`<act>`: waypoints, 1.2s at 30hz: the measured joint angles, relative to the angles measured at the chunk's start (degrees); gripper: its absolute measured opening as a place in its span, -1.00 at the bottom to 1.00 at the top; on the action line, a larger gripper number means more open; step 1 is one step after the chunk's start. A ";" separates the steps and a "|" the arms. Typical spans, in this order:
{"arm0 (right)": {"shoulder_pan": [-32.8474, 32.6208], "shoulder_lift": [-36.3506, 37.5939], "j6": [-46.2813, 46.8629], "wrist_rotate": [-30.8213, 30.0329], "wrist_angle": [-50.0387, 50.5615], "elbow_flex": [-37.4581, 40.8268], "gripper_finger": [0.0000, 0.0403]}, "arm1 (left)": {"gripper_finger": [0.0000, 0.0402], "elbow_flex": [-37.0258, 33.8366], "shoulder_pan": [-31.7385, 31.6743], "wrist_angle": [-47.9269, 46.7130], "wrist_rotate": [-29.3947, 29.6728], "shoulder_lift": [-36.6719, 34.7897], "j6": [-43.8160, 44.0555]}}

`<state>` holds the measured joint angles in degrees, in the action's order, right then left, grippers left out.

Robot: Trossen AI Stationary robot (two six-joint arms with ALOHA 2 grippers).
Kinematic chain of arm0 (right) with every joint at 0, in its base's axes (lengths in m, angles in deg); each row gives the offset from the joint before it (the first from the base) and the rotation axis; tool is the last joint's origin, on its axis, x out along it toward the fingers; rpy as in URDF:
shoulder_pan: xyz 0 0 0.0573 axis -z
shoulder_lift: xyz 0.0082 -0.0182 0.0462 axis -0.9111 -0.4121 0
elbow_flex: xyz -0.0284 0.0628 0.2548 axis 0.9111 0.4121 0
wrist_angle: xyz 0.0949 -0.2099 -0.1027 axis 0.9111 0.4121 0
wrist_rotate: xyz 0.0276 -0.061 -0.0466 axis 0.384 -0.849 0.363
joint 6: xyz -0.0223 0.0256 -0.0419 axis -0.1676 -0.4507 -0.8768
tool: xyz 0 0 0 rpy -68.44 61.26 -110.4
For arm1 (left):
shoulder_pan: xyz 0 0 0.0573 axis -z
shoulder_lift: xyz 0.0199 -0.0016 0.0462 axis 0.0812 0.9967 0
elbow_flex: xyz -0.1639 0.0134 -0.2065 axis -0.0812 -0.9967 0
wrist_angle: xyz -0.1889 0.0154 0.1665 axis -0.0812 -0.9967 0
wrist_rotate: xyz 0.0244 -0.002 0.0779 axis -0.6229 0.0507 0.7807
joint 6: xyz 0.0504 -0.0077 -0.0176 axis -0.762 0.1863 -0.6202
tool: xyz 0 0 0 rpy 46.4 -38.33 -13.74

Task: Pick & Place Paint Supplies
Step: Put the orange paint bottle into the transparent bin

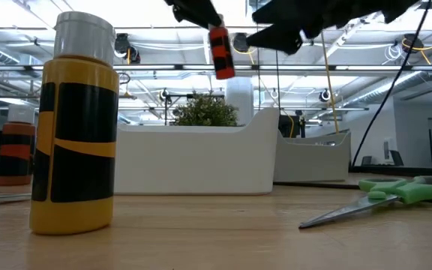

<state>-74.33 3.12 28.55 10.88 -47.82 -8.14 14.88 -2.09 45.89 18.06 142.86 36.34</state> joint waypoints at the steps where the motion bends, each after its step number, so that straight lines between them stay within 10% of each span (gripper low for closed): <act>1: 0.02 1.40 0.64 -0.04 1.47 0.00 0.64 | -0.38 0.00 -0.60 -0.88 0.26 -0.59 0.02; 17: 0.00 6.72 4.09 -0.05 8.60 0.07 0.63 | -0.38 -18.18 -20.08 17.14 -11.07 -0.94 3.13; 36: 0.20 6.70 4.01 -0.44 8.20 0.11 0.61 | -0.38 -21.06 -20.98 22.46 -8.36 8.58 5.98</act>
<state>-74.13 9.83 32.56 10.44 -39.61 -8.03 -6.18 -23.07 68.36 9.70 151.44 42.33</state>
